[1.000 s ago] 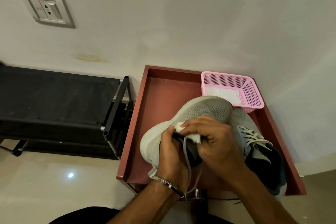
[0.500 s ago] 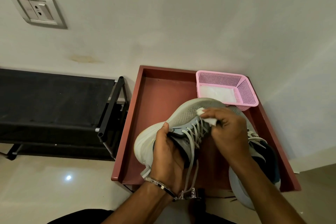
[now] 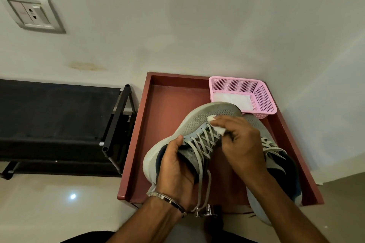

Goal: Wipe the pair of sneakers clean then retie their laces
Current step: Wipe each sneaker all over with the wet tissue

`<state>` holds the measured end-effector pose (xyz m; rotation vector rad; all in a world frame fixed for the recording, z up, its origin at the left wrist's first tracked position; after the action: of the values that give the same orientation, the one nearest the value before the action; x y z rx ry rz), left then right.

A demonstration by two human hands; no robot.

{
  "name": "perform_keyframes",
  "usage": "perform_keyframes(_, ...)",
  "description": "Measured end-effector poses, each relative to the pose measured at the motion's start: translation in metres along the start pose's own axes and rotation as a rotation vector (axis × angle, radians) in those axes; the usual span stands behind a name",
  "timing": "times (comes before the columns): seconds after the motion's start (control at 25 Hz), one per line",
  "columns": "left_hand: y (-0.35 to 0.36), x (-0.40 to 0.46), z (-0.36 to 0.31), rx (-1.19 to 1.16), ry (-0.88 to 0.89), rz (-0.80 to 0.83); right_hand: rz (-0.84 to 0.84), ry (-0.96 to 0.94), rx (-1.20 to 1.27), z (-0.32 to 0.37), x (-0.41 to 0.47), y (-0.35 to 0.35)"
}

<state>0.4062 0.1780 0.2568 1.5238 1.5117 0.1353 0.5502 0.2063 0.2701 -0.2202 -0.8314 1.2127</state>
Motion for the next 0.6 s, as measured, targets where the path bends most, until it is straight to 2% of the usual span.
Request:
perform_keyframes(0.16, -0.006, 0.0042, -0.0015, -0.006, 0.002, -0.017, 0.075, 0.041, -0.002, 0.0032, -0.0008, 0.0005)
perform_keyframes(0.36, -0.0038, 0.0033, -0.0011, -0.007, -0.004, -0.039, 0.0, -0.07, 0.027, 0.0042, 0.0004, 0.0008)
perform_keyframes(0.44, -0.0022, 0.0004, 0.0006, -0.017, -0.019, -0.023, 0.018, -0.099, 0.011, 0.0022, 0.0034, 0.002)
perform_keyframes(0.6, -0.0079, 0.0055, -0.0042, -0.072, 0.0, -0.017, 0.013, -0.036, 0.059, 0.002, -0.0009, 0.0004)
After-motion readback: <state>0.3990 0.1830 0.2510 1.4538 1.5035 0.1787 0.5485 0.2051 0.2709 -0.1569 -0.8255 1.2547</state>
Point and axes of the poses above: each hand's wrist, its own x-axis towards the middle knuckle, its own y-axis out of the palm, z = x × y, the point moved 3 cm from there along x, towards the middle knuckle, and after that the axes turned 7 degrees about x, right-handed, at the moved point
